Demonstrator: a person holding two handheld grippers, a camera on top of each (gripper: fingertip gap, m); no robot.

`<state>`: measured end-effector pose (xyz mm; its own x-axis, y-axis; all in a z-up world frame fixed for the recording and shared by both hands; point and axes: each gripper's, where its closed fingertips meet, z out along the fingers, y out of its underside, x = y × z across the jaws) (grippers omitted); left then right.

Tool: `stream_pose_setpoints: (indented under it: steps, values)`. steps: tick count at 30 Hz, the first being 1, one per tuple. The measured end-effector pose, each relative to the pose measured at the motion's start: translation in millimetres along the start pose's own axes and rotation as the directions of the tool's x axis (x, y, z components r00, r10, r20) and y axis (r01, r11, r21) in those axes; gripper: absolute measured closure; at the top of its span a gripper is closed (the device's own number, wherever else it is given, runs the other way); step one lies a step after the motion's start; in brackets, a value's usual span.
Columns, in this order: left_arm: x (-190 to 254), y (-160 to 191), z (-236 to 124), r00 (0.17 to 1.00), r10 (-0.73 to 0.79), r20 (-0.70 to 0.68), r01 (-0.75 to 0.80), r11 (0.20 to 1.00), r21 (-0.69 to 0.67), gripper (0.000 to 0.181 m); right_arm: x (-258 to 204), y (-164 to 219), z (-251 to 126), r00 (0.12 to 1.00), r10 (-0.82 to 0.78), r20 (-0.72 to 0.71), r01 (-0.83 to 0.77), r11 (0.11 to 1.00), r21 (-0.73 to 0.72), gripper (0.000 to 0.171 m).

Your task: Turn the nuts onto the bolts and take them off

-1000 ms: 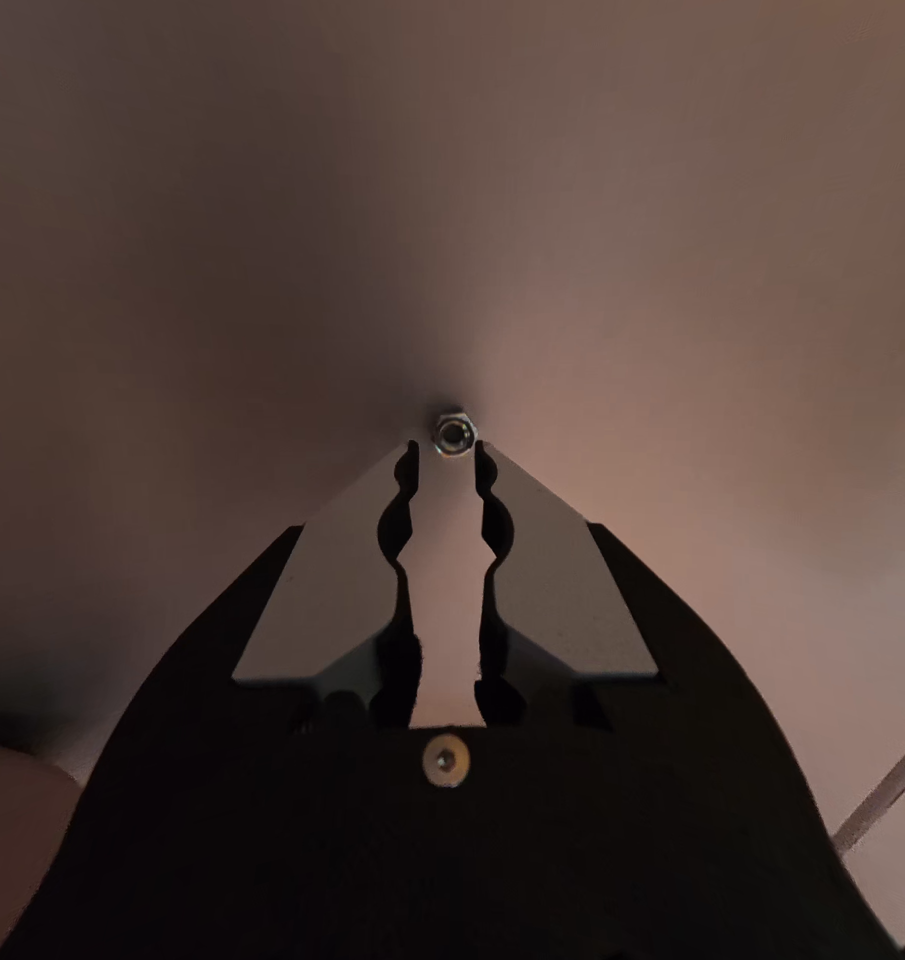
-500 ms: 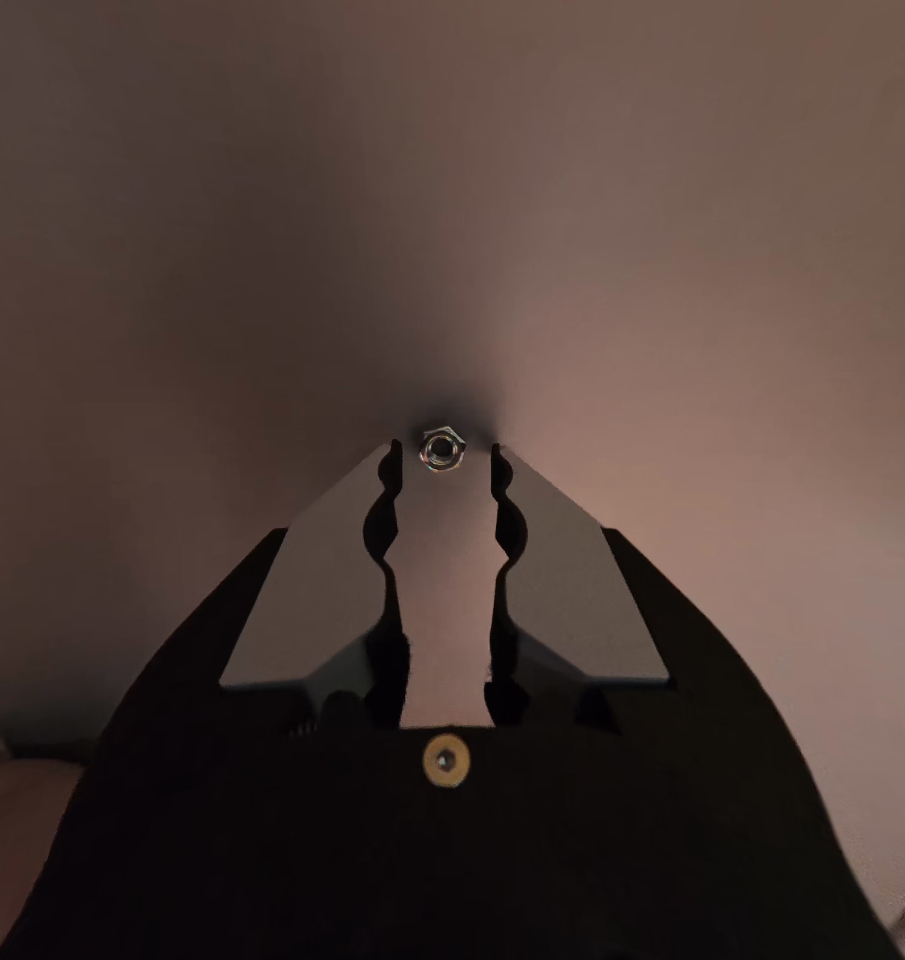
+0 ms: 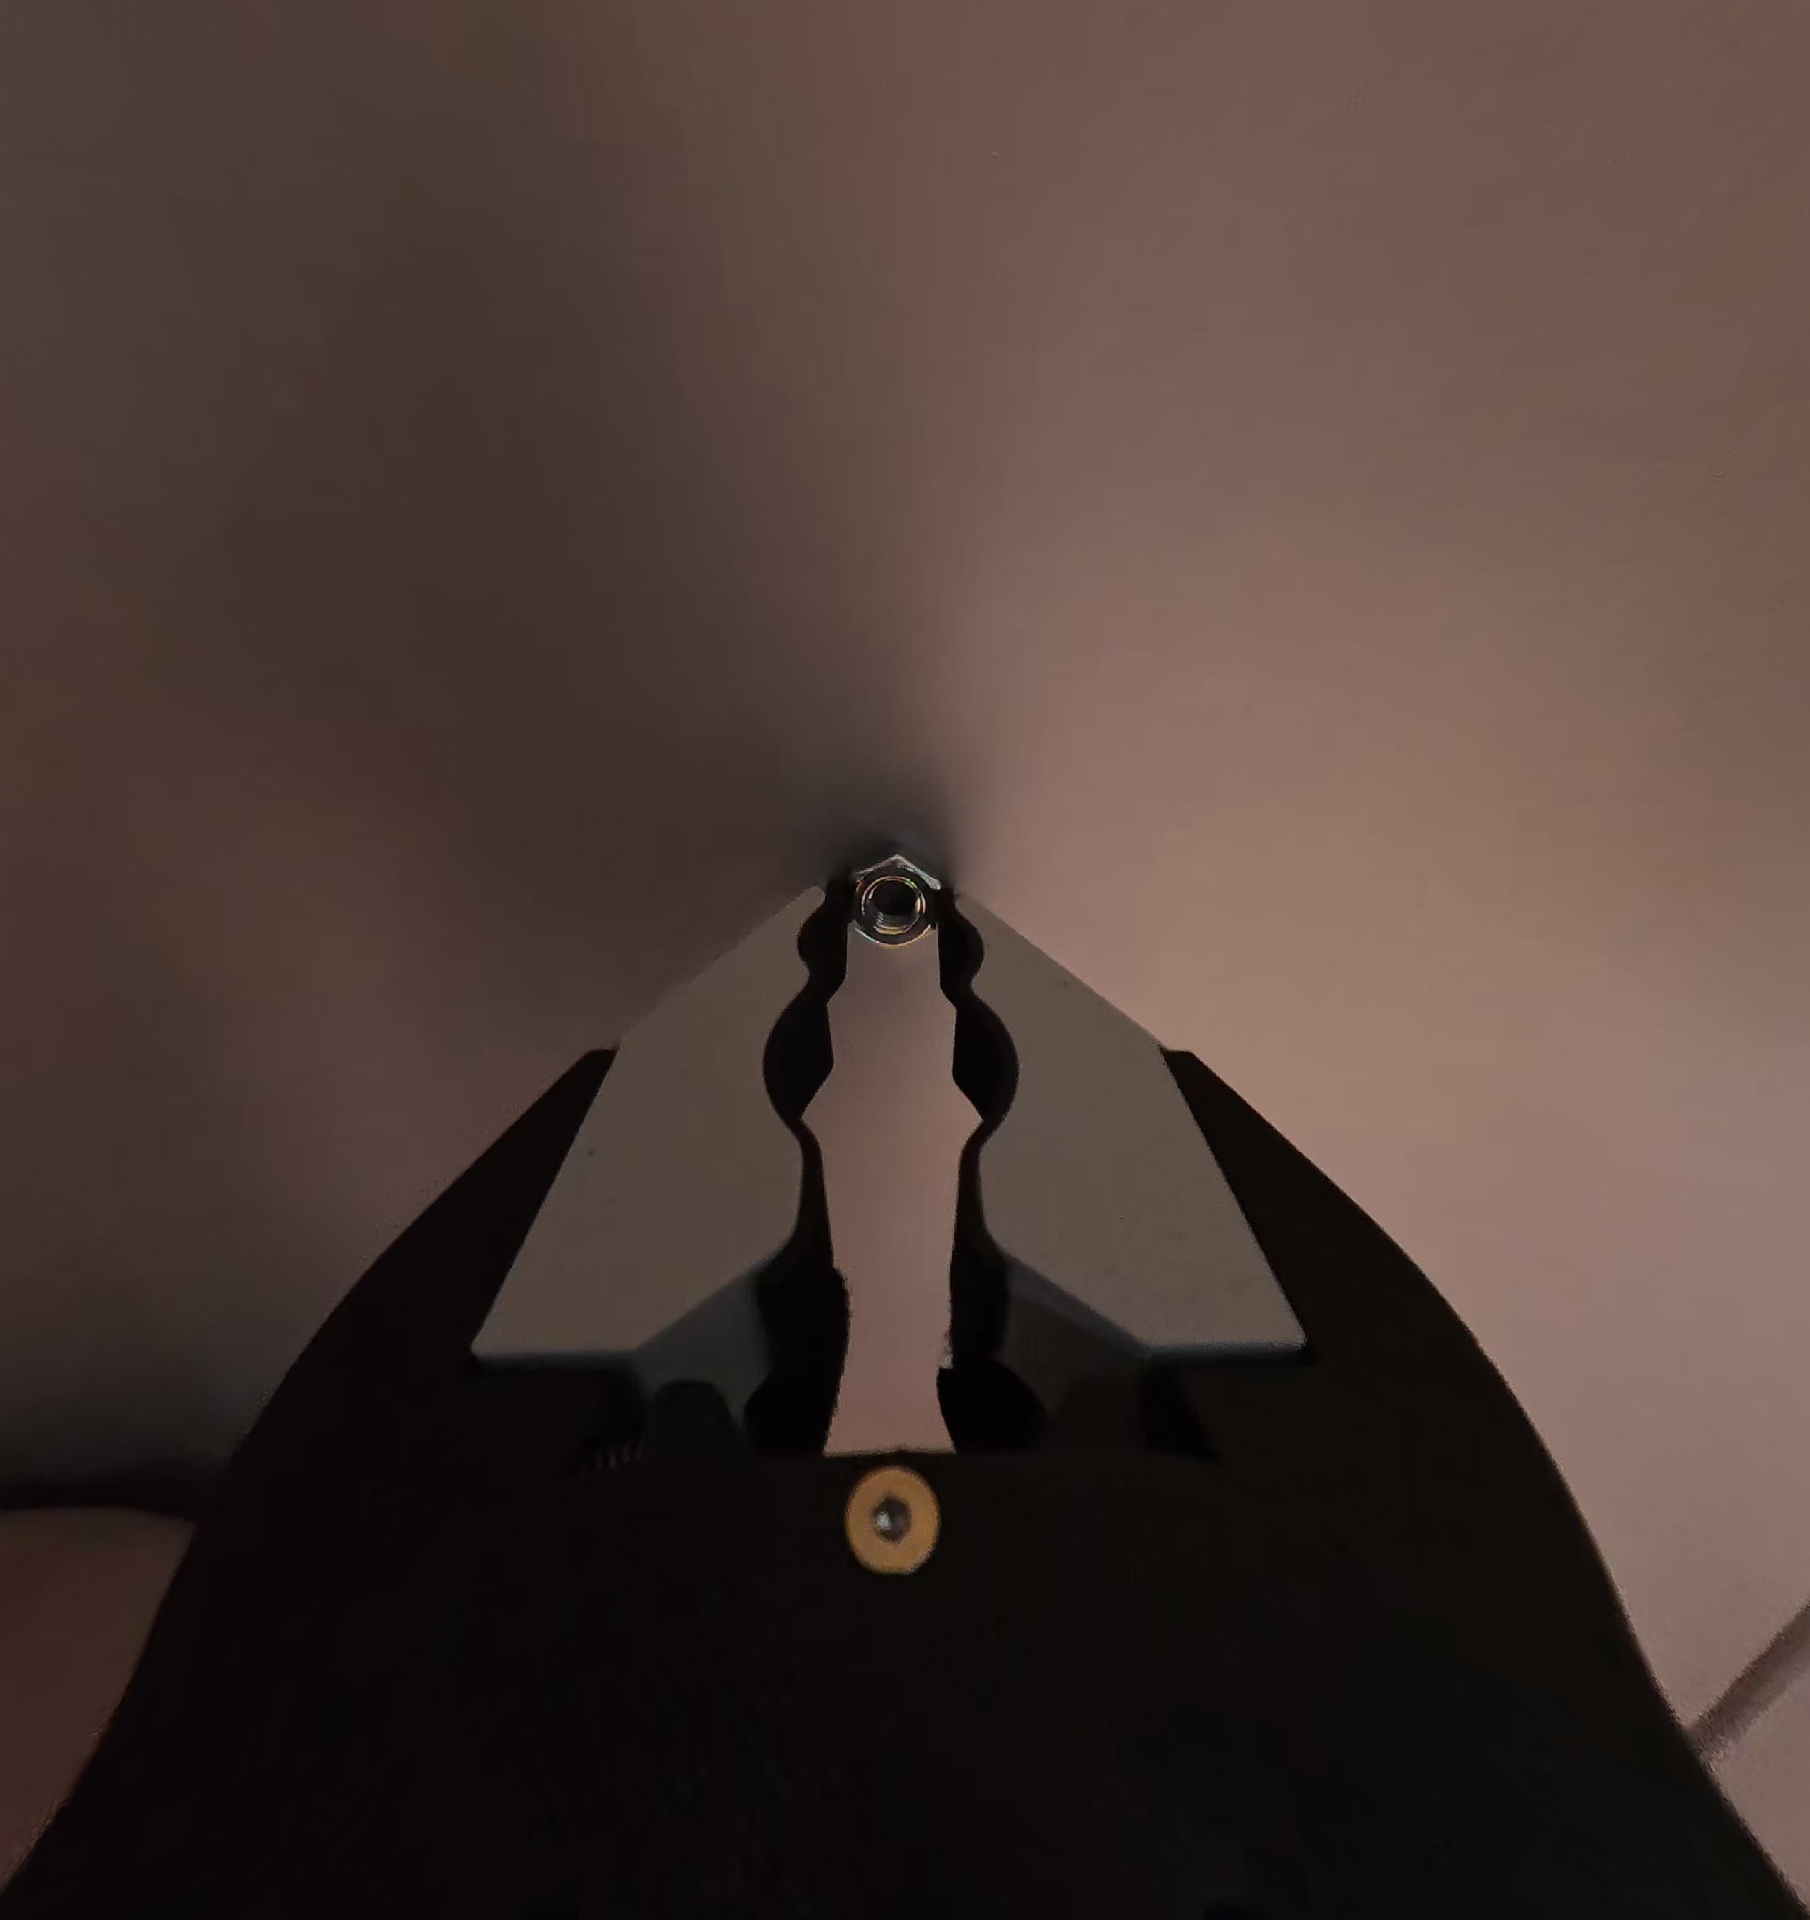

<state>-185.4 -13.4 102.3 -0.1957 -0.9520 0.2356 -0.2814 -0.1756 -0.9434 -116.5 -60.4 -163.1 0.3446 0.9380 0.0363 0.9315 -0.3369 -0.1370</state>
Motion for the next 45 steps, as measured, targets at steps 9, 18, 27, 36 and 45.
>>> stream_pose_setpoints:
  steps: [9,18,27,36,45]
  values:
    - [-13.4,25.0,52.9,1.000,-0.025,-0.008,0.024,0.995,-0.097,0.174,25.8,23.3,-108.3,0.987,0.109,-0.120,-0.058,0.927,0.370,0.155]
    - [7.0,67.1,120.4,0.987,0.093,-0.128,-0.120,0.966,-0.227,0.174,7.3,26.6,-217.6,0.950,0.065,-0.306,0.185,0.671,0.718,0.155]
    - [39.0,79.2,130.2,0.938,0.258,-0.230,-0.313,0.917,-0.247,0.174,-13.1,15.5,-193.8,0.928,-0.116,-0.353,0.325,0.716,0.619,0.155]
    - [47.7,95.0,129.5,0.907,0.328,-0.266,-0.403,0.861,-0.312,0.174,-27.2,9.1,-183.4,0.905,-0.216,-0.365,0.402,0.714,0.574,0.155]
    - [51.1,105.4,131.7,0.899,0.326,-0.291,-0.418,0.838,-0.352,0.174,-34.9,7.9,-173.1,0.846,-0.306,-0.436,0.503,0.728,0.466,0.155]
